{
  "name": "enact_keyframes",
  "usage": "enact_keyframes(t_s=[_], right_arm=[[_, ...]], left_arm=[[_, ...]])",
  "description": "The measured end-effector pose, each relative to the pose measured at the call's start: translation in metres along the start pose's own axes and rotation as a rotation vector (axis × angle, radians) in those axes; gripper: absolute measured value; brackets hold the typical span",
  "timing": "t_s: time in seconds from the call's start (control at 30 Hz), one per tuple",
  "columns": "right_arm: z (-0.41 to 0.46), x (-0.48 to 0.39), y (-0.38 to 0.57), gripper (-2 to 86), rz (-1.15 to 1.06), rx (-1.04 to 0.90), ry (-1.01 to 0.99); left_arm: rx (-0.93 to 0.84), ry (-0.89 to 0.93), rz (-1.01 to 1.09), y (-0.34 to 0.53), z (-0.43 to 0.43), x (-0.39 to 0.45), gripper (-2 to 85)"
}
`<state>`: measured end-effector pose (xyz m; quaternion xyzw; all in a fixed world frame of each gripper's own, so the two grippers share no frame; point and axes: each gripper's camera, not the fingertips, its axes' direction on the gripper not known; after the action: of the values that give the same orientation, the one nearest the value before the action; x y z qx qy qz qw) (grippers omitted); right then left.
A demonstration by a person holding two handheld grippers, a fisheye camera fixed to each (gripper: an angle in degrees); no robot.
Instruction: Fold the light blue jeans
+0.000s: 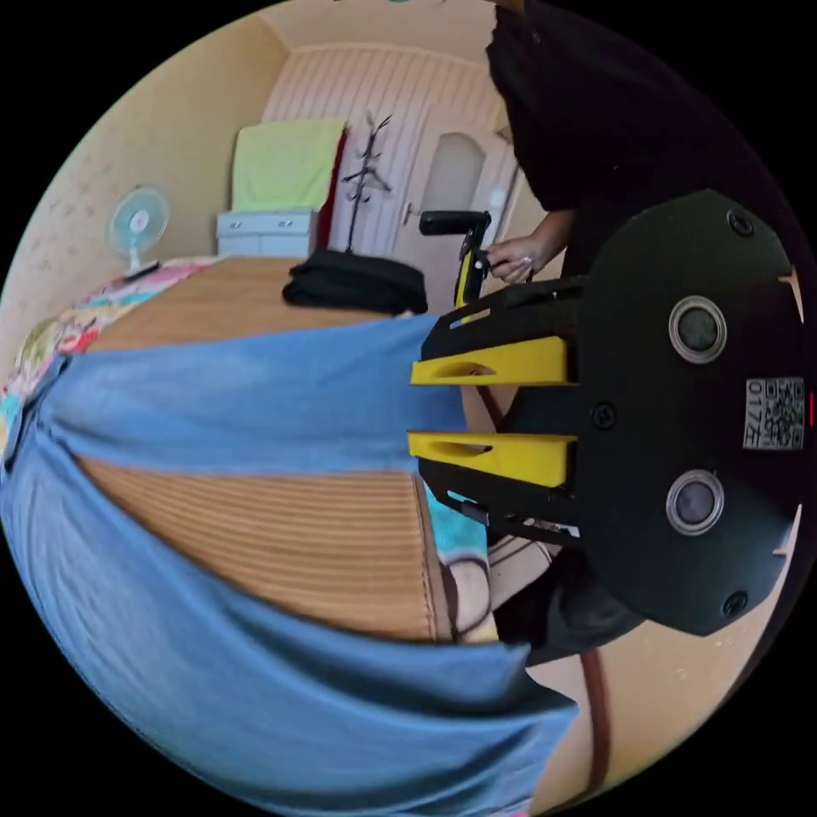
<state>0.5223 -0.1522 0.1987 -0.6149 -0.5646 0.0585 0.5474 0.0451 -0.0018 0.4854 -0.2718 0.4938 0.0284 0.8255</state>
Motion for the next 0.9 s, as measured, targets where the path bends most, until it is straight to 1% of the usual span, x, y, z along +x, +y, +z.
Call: enact_keyframes(t_s=[0.03,0.1,0.17,0.23,0.3,0.33,0.37,0.4,0.53,0.63,0.67,0.7,0.73,0.8,0.83,0.9], right_arm=[[-0.003,-0.009,0.004,1.1,-0.013,0.003,-0.019],[-0.014,-0.046,0.020,1.1,-0.074,0.004,-0.065],[-0.018,-0.071,0.030,1.1,-0.125,-0.003,-0.083],[-0.022,-0.092,0.036,1.1,-0.180,-0.011,-0.117],[-0.021,-0.114,0.042,1.2,-0.247,-0.042,-0.154],[-0.019,-0.118,0.043,1.3,-0.262,-0.057,-0.149],[-0.017,-0.123,0.045,1.4,-0.284,-0.083,-0.121],[-0.018,-0.124,0.048,1.6,-0.302,-0.107,-0.096],[-0.041,-0.108,0.037,2.6,-0.323,-0.116,-0.004],[-0.074,-0.093,-0.010,4.4,-0.336,-0.073,0.129],[-0.086,-0.095,-0.039,5.6,-0.356,-0.049,0.207],[-0.095,-0.103,-0.072,6.9,-0.393,-0.025,0.296],[-0.099,-0.109,-0.090,7.4,-0.413,-0.010,0.342],[-0.106,-0.139,-0.167,8.6,-0.514,0.070,0.475],[-0.106,-0.147,-0.187,8.8,-0.536,0.088,0.492],[-0.103,-0.179,-0.277,8.9,-0.573,0.129,0.474]], left_arm=[[-0.035,0.024,0.046,-0.008,0.011,0.027,11.7],[-0.103,-0.010,0.114,-0.018,0.030,0.071,14.3],[-0.210,-0.134,0.216,-0.026,0.062,0.119,16.8],[-0.258,-0.251,0.251,-0.026,0.084,0.136,16.7],[-0.274,-0.329,0.266,-0.021,0.101,0.138,12.5],[-0.275,-0.356,0.279,-0.015,0.108,0.135,6.9],[-0.270,-0.355,0.300,-0.009,0.110,0.131,2.7],[-0.266,-0.341,0.311,-0.006,0.110,0.128,0.6],[-0.266,-0.291,0.334,0.012,0.105,0.096,-0.8],[-0.255,-0.279,0.268,0.023,0.106,0.065,-0.9],[-0.244,-0.258,0.251,0.027,0.108,0.056,-1.0],[-0.238,-0.248,0.243,0.029,0.110,0.051,-1.0],[-0.228,-0.232,0.231,0.034,0.113,0.044,-1.0],[-0.215,-0.218,0.211,0.041,0.122,0.035,-1.0],[-0.207,-0.208,0.200,0.046,0.128,0.030,-1.0],[-0.197,-0.190,0.182,0.051,0.141,0.023,-1.0]])
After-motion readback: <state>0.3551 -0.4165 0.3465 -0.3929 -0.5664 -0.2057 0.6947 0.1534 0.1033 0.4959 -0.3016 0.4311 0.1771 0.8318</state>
